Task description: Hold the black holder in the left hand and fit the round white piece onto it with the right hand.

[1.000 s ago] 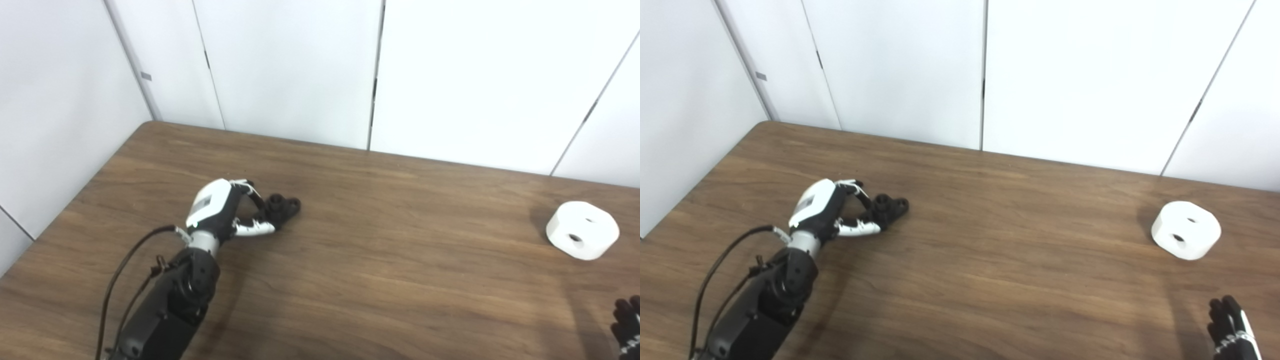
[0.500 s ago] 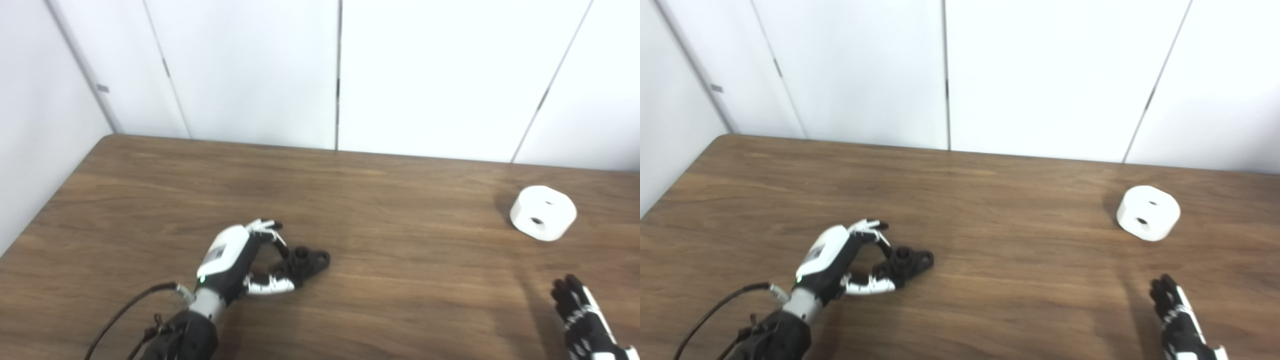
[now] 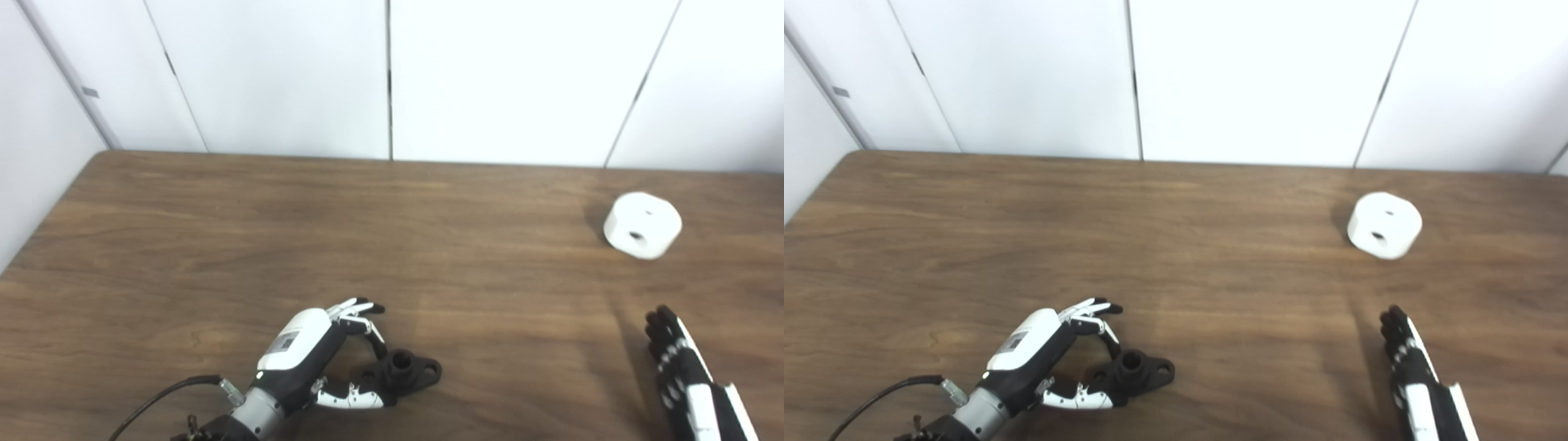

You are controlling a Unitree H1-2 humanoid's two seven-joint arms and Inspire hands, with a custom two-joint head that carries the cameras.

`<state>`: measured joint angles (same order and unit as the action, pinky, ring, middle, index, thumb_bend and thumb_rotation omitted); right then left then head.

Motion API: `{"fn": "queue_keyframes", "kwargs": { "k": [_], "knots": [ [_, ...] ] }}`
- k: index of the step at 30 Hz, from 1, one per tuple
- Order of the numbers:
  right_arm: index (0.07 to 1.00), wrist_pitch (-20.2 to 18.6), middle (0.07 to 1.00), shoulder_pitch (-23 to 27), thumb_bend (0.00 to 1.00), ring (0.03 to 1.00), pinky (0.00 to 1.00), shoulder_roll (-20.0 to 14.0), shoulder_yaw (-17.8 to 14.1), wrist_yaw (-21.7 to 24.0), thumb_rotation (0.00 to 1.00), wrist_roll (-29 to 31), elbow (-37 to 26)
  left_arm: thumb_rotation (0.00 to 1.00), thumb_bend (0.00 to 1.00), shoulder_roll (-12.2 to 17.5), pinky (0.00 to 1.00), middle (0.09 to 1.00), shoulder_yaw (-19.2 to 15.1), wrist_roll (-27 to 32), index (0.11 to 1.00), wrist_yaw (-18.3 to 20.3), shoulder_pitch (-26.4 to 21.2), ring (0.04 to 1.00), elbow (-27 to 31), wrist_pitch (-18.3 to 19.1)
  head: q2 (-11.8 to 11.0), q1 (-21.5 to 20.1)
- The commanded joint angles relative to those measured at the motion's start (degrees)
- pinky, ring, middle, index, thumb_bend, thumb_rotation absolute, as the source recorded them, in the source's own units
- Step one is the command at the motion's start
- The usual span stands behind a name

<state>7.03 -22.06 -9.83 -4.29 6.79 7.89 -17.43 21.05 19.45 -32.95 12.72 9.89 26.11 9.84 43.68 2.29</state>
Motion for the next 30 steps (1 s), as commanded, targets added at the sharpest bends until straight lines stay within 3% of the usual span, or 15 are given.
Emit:
{"fn": "queue_keyframes", "kwargs": {
  "k": [1,9,14,23,26,29,30],
  "knots": [
    [0.971,-0.9,0.955,-0.8,0.51,0.984,1.0,0.1,0.8,0.4,0.97,-0.3,-1.3,0.05,0.5,0.8,0.93,0.887,1.2,0.8,0.492,3.4,1.4,0.957,-0.3,-0.2,0.4,-0.1],
    [0.967,-2.7,0.95,-1.0,0.51,0.988,1.0,0.0,0.4,0.4,0.95,1.2,-2.9,0.05,0.5,0.0,0.94,0.885,3.1,-1.6,0.492,3.4,2.4,0.954,-2.0,-2.8,1.7,-1.0],
    [0.958,-4.8,0.944,-1.3,0.51,0.98,1.0,-0.2,-0.1,0.1,0.94,1.5,-5.0,0.05,0.5,-1.2,0.94,0.884,3.9,-5.1,0.493,3.3,2.4,0.953,-3.2,-2.6,2.2,-1.9],
    [0.939,-8.8,0.93,0.6,0.52,0.97,1.0,-2.9,-2.6,-0.5,0.93,0.5,-10.8,0.05,0.5,-2.9,0.93,0.864,4.5,-11.3,0.493,0.1,1.5,0.935,-7.6,-6.0,2.2,-4.1],
    [0.902,-10.5,0.908,2.2,0.56,0.944,0.98,-3.2,-4.1,-1.6,0.77,-1.6,-13.1,0.05,0.5,-3.2,0.94,0.865,4.3,-12.4,0.493,-0.7,1.4,0.934,-8.1,-6.5,2.1,-5.0],
    [0.866,-13.0,0.883,4.7,0.61,0.9,0.86,-3.8,-5.1,-3.0,0.57,-7.7,-15.4,0.05,0.5,-3.1,0.94,0.863,4.0,-12.7,0.492,-1.5,1.4,0.934,-8.6,-7.3,1.4,-6.7],
    [0.856,-13.5,0.871,5.5,0.61,0.883,0.84,-4.2,-5.2,-3.3,0.55,-10.0,-15.7,0.05,0.5,-3.1,0.94,0.862,4.0,-12.7,0.492,-1.8,1.4,0.934,-8.7,-7.6,1.4,-6.7]
  ]
}}
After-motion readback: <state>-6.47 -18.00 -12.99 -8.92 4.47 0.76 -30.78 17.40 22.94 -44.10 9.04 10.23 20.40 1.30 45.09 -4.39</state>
